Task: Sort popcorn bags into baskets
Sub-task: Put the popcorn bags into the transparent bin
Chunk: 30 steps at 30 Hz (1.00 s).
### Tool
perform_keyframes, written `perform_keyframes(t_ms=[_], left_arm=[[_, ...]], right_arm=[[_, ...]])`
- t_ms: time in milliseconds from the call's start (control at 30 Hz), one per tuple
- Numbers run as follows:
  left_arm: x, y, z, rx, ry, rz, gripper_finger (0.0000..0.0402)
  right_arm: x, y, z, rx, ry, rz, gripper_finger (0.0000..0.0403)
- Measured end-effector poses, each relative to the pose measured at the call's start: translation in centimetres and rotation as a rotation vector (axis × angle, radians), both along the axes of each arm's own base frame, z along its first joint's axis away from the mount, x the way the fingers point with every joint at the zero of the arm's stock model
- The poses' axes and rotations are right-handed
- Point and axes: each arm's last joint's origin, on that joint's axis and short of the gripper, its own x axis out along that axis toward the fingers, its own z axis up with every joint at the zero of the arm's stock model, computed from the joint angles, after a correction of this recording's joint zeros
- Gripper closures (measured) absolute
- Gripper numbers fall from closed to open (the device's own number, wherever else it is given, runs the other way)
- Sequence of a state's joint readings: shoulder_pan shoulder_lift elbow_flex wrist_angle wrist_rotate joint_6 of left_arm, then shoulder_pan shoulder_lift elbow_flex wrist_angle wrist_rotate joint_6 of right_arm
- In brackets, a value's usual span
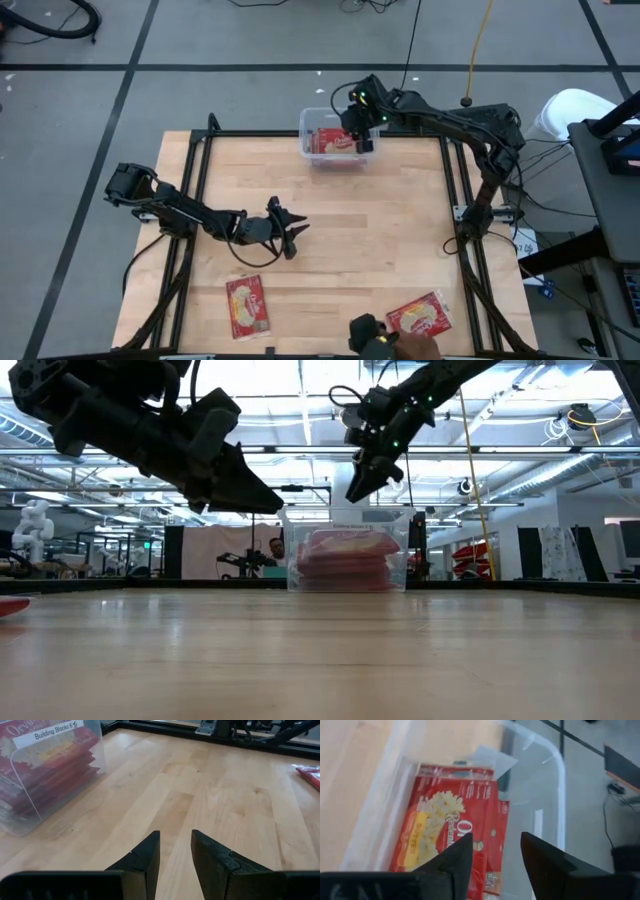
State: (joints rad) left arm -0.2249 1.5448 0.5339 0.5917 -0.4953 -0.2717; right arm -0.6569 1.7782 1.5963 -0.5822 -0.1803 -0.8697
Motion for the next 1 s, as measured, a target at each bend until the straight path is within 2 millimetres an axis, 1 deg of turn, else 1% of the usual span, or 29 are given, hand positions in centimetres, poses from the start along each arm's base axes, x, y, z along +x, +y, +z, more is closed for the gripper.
perform_keyframes(t_ms=[133, 300, 400, 467, 500, 600, 700, 800, 867, 1000], left_arm=[[-0.1, 0.0, -0.2, 0.003, 0.02, 0.001, 0.0286], [-0.2, 0.1, -0.5, -0.011, 0.05, 0.012, 0.0286], [-0.4, 0.1, -0.8, -0.034, 0.078, 0.03, 0.0286], [-0.6, 0.2, -1.2, -0.065, 0.106, 0.057, 0.0286], [-0.8, 0.3, -1.3, -0.082, 0.123, 0.07, 0.0286], [-1.4, 0.3, -1.6, -0.141, 0.189, 0.081, 0.0286], [-2.4, 0.1, -1.7, -0.195, 0.284, 0.058, 0.0286], [-3.4, -0.6, -1.0, -0.221, 0.332, 0.004, 0.0286], [-4.0, -1.2, -0.4, -0.23, 0.35, -0.06, 0.0286], [-5.3, -2.1, 1.2, -0.269, 0.367, -0.199, 0.0286]], right_arm=[[0.3, 1.7, 1.3, 0.02, -0.034, -0.042, 0.0237], [0.5, 4.6, 3.1, 0.117, -0.098, -0.088, 0.0238], [0.6, 6.2, 3.6, 0.195, -0.108, -0.122, 0.0238], [0.7, 7.5, 3.5, 0.243, -0.087, -0.13, 0.0238], [0.8, 8.2, 3.2, 0.262, -0.078, -0.13, 0.0238], [0.8, 10.7, 1.6, 0.305, -0.044, -0.121, 0.0238], [0.6, 13.3, -0.6, 0.262, -0.033, -0.164, 0.0238], [0.0, 15.9, -3.4, 0.221, -0.036, -0.188, 0.0238], [-0.6, 17.6, -5.0, 0.233, -0.069, -0.184, 0.0238], [-1.8, 20.8, -7.1, 0.3, -0.18, -0.142, 0.0238]])
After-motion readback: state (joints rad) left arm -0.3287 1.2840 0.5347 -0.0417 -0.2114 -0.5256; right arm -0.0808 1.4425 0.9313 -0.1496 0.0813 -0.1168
